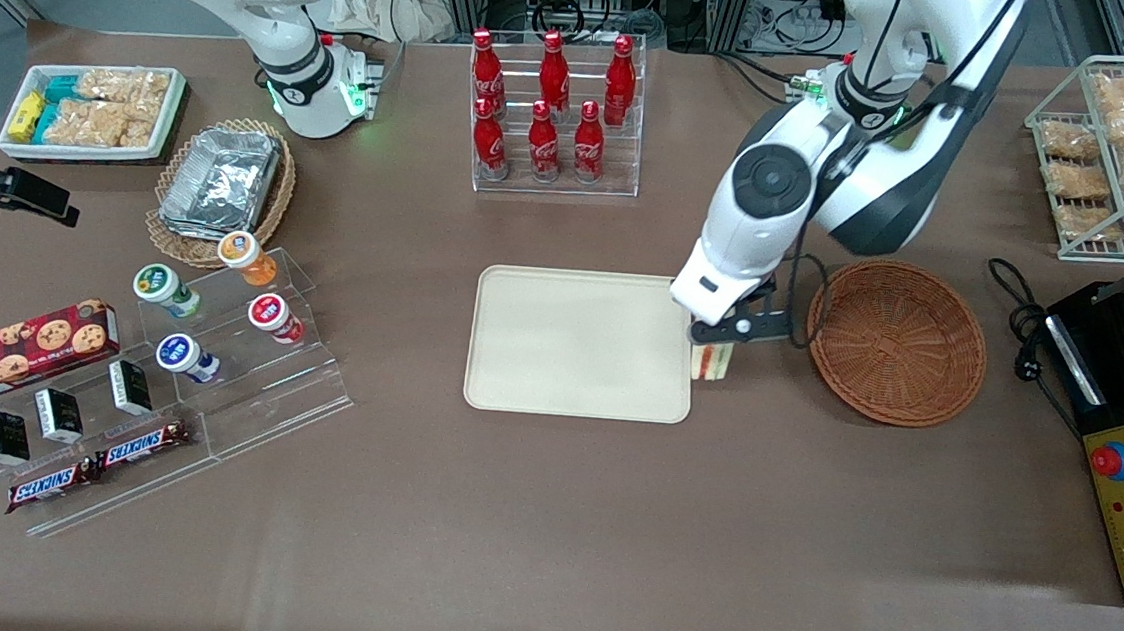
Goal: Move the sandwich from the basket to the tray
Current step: 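Lower the sandwich onto the white tray and open the left gripper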
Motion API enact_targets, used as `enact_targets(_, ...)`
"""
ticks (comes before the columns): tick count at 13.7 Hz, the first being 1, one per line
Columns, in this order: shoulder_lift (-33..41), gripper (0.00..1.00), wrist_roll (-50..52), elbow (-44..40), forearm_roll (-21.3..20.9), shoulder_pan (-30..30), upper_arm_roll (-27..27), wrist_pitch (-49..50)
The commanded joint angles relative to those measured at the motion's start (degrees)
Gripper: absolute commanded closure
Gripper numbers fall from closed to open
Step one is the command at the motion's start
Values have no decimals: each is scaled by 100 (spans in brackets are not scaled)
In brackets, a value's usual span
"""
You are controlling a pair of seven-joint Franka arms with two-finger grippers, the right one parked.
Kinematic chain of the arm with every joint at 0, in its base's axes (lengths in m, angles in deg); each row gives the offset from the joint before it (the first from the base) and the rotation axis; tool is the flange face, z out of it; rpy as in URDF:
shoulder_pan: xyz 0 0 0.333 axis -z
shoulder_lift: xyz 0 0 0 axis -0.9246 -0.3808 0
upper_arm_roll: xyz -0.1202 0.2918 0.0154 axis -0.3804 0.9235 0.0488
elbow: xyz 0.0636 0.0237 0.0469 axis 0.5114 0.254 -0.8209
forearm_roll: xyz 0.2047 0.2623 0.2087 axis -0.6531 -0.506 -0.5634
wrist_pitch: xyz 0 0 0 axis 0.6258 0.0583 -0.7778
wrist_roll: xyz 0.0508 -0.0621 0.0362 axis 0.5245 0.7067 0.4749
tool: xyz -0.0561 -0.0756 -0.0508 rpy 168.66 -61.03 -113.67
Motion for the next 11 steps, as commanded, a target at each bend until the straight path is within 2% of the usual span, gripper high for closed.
enact_targets(1, -610, 100, 552, -174, -502, 254, -13, -483)
enact_targets(3, -953, 100, 904, -182, -925, 369, -13, -668)
enact_targets(7, -1402, 100, 1555, -182, -1487, 571, 4, -1134)
enact_targets(10, -1596, 100, 1627, -182, -1673, 607, 5, -1196)
enact_targets(11, -1640, 93, 1627, -182, -1717, 607, 5, -1196)
